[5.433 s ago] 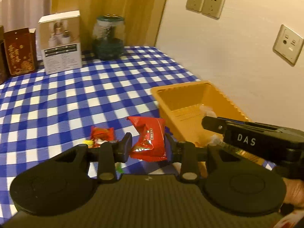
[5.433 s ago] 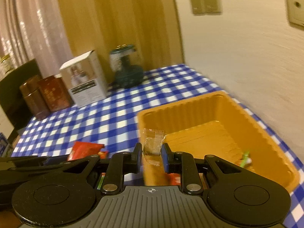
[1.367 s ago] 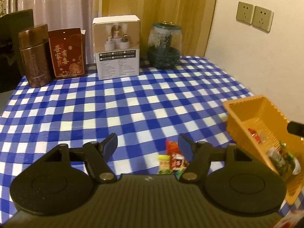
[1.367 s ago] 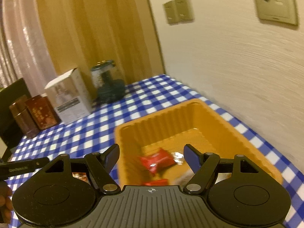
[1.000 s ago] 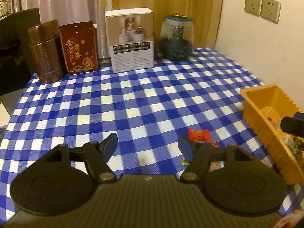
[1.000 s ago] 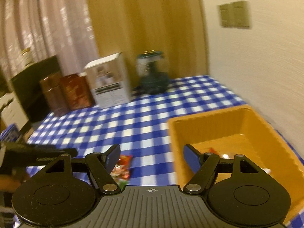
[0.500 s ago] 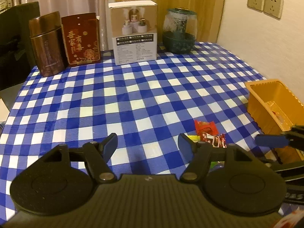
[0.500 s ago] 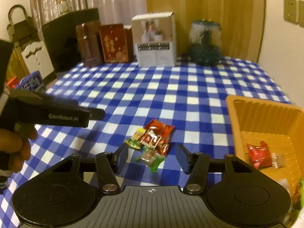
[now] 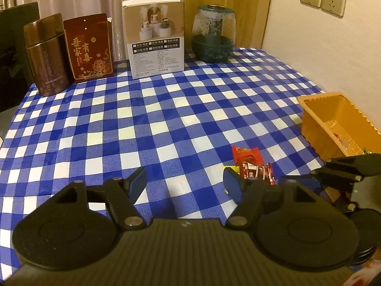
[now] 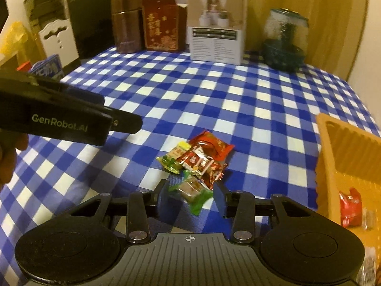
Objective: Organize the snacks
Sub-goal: 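Grasp the green-wrapped snack with the right gripper while the left grasps a yellow-green candy packet, then carry both held snacks over the orange tray, then open the left gripper then the right to drop both snacks into the tray, then move both tools away from the tray toward the candies on the tablecloth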
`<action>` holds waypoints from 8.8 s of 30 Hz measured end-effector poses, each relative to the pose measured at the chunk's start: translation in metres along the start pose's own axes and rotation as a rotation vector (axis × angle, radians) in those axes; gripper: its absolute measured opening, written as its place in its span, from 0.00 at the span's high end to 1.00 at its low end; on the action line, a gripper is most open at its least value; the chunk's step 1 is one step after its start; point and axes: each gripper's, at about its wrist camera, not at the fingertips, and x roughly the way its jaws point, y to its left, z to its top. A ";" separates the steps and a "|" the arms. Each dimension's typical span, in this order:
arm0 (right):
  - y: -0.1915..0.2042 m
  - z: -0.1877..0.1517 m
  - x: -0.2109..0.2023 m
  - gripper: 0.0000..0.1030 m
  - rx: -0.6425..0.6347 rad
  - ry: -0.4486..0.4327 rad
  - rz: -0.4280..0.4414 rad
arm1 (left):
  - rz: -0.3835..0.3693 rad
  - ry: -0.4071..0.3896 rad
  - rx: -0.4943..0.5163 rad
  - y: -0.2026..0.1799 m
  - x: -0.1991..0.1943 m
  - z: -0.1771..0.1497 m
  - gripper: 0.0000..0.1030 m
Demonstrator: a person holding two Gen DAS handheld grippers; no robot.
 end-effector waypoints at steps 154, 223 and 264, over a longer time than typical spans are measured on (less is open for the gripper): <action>-0.065 -0.118 -0.295 0.78 0.537 -0.166 -0.371 | -0.321 -0.025 0.080 -0.228 -0.154 -0.050 0.82; -0.164 -0.086 -0.209 0.78 0.537 -0.141 -0.331 | -0.316 -0.035 0.054 -0.250 -0.019 -0.021 0.49; -0.169 -0.099 -0.225 0.49 0.644 -0.177 -0.309 | -0.259 -0.079 0.045 -0.237 -0.032 -0.021 0.49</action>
